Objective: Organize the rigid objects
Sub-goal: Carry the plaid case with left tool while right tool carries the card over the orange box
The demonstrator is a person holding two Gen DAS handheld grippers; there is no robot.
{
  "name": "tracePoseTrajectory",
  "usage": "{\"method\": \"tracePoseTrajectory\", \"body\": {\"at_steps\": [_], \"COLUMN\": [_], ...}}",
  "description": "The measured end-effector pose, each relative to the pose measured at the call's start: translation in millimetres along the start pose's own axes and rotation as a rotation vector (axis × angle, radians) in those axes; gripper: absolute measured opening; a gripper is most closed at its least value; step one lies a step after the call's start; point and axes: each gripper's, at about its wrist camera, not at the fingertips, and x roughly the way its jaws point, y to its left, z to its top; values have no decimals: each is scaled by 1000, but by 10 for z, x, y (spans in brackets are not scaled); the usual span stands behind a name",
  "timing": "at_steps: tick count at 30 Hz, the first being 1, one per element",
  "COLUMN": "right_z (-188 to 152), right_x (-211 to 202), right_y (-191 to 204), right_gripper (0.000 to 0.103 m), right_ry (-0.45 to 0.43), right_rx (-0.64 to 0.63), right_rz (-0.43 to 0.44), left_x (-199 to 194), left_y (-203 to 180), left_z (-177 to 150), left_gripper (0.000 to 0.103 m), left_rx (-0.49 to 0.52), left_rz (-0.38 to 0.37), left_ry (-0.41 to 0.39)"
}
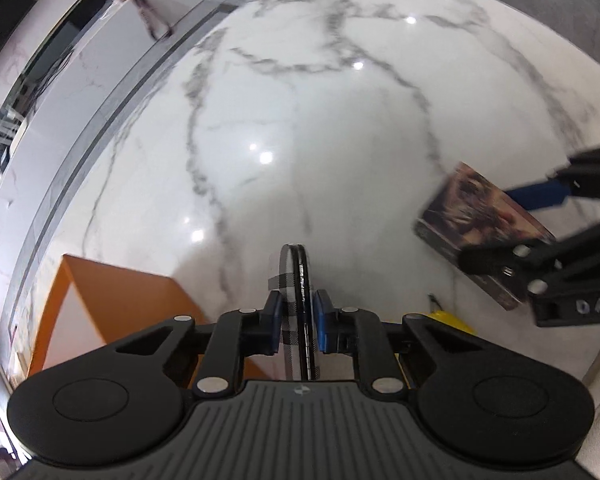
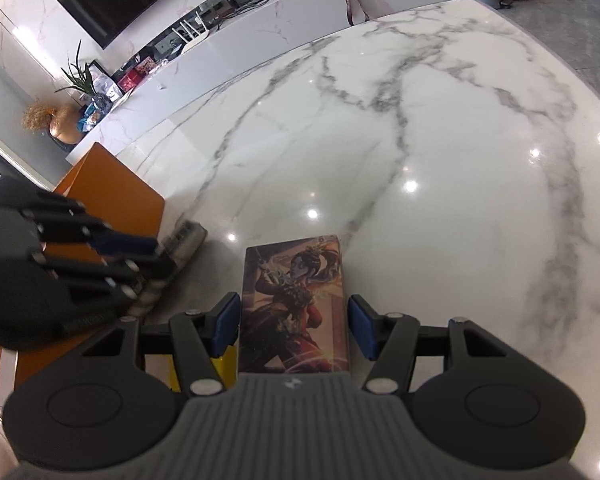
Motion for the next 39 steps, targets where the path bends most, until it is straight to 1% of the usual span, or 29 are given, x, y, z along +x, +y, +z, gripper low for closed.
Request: {"method": "tracePoseTrajectory", "body": {"at_steps": [4,6,8,13,14,15,18,21,23,25,28,30,32,35,39], "right_z": [-3,-3,-1,-4,-7,-8,-8,-7,-6,-6,-3,-2,-3,-1,-15], "right_x": [0,2,8,5,5,5,10,12,14,15,26,36,40,25,-62], "right_y": [-4,-5,-7,-19,-16,-15,-14,-13,-15,-15,-15,-5,-4,-16,9], "right_gripper": [60,60,60,60,60,60,60,60,60,60,60,60,60,60,60], "right_ry": [0,3,8,9,9,9,9,8,8,8,7,8,8,1,-30], "right_rx": [5,4,6,9,8,7,5,7,7,8,3,-4,-10,-9,-30], "right_rz": [-4,-6,-9,-7,-7,-6,-5,-5,-4,-1,8,12,12,-1,-22], "left_x": [94,149,209,281,297,316,405,509,567,553,456,360,240,63,-236], "left_y": [106,155,209,250,268,288,329,271,219,162,127,118,132,152,143], "left_z": [78,116,148,210,219,228,238,264,264,250,175,126,44,-82,-224], "left_gripper": [21,24,27,31,33,38,46,47,46,45,38,28,22,21,21], "left_rx": [-20,-39,-72,-111,-124,-137,-177,-174,-171,-156,-134,-126,-133,-197,-244], "left_rz": [13,18,33,77,85,89,87,105,112,124,119,103,71,16,-38], "left_ry": [45,69,100,183,202,221,282,323,334,315,267,219,158,80,-22]}}
